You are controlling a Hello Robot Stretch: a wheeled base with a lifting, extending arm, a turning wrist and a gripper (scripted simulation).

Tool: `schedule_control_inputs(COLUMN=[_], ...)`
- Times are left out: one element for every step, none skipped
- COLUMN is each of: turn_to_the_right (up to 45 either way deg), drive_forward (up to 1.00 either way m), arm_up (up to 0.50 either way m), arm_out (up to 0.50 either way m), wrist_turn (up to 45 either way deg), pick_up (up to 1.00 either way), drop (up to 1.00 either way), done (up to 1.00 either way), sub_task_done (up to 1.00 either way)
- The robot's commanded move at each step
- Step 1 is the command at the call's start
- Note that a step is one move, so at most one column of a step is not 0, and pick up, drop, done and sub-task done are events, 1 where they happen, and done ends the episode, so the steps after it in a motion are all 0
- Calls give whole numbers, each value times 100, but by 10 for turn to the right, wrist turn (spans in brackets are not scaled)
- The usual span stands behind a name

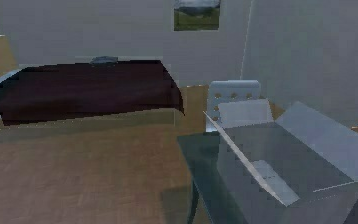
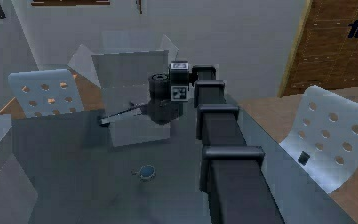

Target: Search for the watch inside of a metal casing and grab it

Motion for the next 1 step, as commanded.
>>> schedule_control_inputs(turn_to_the_right=[0], drive_forward=[0], arm_up=[0], arm_out=[0], wrist_turn=[180], pick_up=[0], drop=[0], done=[0], sub_task_done=[0])
